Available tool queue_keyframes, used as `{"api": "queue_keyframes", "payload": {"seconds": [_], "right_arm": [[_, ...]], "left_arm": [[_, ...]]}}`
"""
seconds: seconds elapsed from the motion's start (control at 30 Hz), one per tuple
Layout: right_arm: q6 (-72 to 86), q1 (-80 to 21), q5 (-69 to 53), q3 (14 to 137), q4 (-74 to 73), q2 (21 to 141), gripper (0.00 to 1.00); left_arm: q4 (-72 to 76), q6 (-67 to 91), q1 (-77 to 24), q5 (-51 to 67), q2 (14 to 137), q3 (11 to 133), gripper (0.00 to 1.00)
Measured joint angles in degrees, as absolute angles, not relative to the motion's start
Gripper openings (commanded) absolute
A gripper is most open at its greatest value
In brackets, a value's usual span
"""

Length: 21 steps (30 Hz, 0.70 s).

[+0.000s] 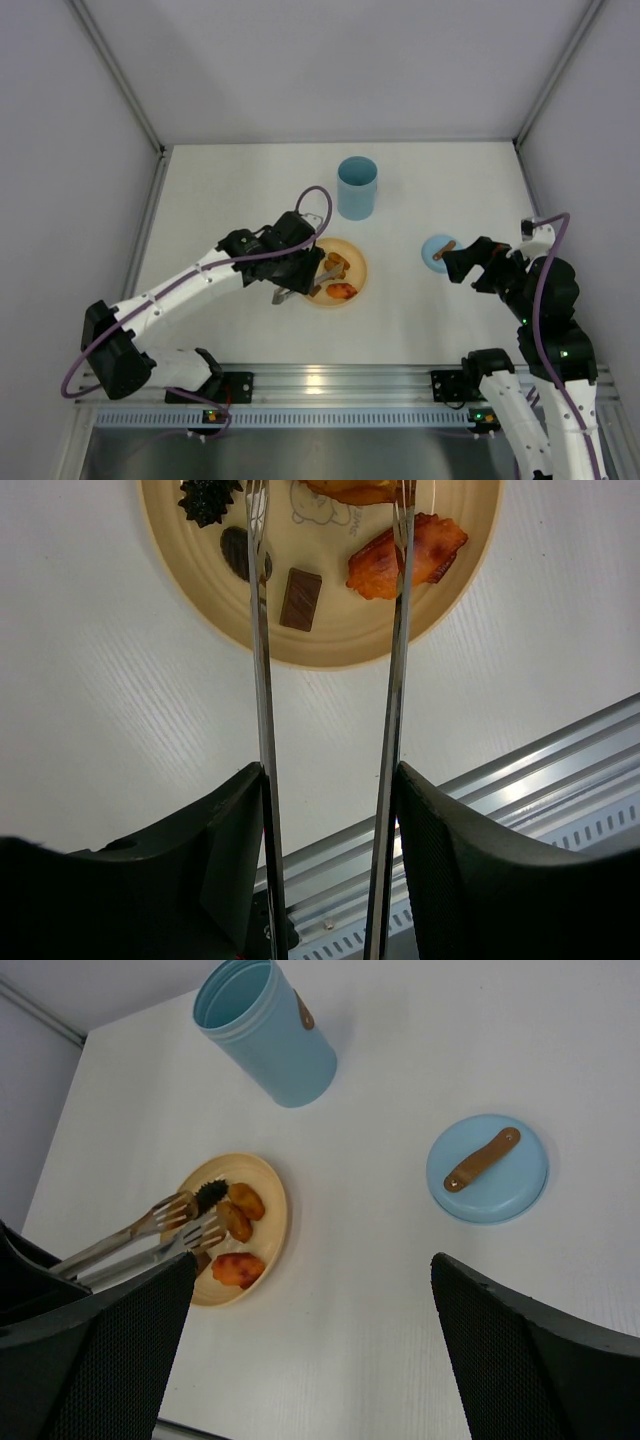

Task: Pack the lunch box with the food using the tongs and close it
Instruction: Pick up the fake food from the plate.

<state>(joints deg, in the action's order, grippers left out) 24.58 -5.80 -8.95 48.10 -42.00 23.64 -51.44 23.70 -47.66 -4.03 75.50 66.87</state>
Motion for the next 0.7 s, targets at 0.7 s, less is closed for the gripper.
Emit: {"api": "queue_keyframes", "payload": {"seconds": [0.7], "right_arm": [[24.5,-5.8,-8.9,47.2,-42.0,23.3,0.99]], "left_arm": [[-46.8,25.6,-48.6,-5.6,79.8,65.9,0.58]]}}
